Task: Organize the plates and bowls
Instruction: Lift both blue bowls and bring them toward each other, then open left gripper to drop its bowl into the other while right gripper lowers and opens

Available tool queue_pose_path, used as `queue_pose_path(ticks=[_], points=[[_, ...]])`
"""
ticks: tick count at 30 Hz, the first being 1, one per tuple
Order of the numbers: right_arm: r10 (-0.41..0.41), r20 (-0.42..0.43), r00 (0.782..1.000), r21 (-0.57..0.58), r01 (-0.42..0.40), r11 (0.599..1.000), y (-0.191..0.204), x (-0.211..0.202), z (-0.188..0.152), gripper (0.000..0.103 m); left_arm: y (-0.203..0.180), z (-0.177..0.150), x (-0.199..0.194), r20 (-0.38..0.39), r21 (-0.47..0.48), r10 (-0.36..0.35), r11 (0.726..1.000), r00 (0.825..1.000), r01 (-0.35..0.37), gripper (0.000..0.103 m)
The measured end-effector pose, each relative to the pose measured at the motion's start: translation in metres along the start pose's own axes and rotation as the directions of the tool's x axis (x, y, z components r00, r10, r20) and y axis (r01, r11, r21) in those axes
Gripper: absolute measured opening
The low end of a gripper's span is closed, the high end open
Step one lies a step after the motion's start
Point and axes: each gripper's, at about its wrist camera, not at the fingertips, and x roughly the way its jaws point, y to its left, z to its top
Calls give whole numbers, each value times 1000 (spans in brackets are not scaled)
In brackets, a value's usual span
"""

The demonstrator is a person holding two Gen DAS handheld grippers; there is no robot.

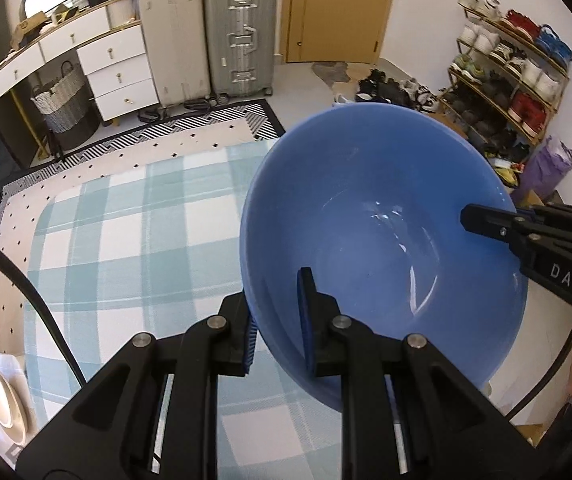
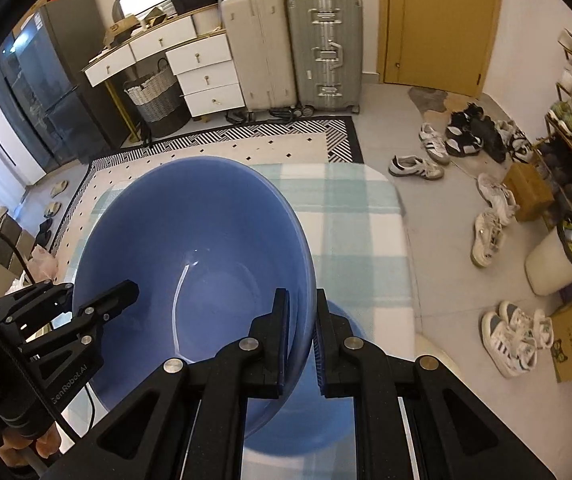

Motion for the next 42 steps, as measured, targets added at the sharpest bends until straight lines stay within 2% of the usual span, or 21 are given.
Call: queue_pose_path(ticks=[6,13,27,36,39,42], points=[[-24,-13,1000,17,24,1000,-20,-10,-26,11,-45,-21,-6,-24,34,-5,999,1000,6,15],[-27,-54,998,35,29,999,-32,7,-42,11,-75,-43,2,-63,46,2,999,998,1,16],[-34,-134,990,37,39,999,-40,59,-60,11,-62,-59,55,-138,46,11,999,990,-4,16],[-49,-130,990,20,52,998,-41,69,-64,12,-57,-60,71,-139,60,26,998,990,-18,17],[-74,-137,988,21,78,997,-42,69,-64,17,-56,-59,72,-143,57,35,998,989,-27,22],[-73,-149,986,20,77,997,-45,68,-67,18,-53,-57,69,-135,56,49,998,990,-42,52]])
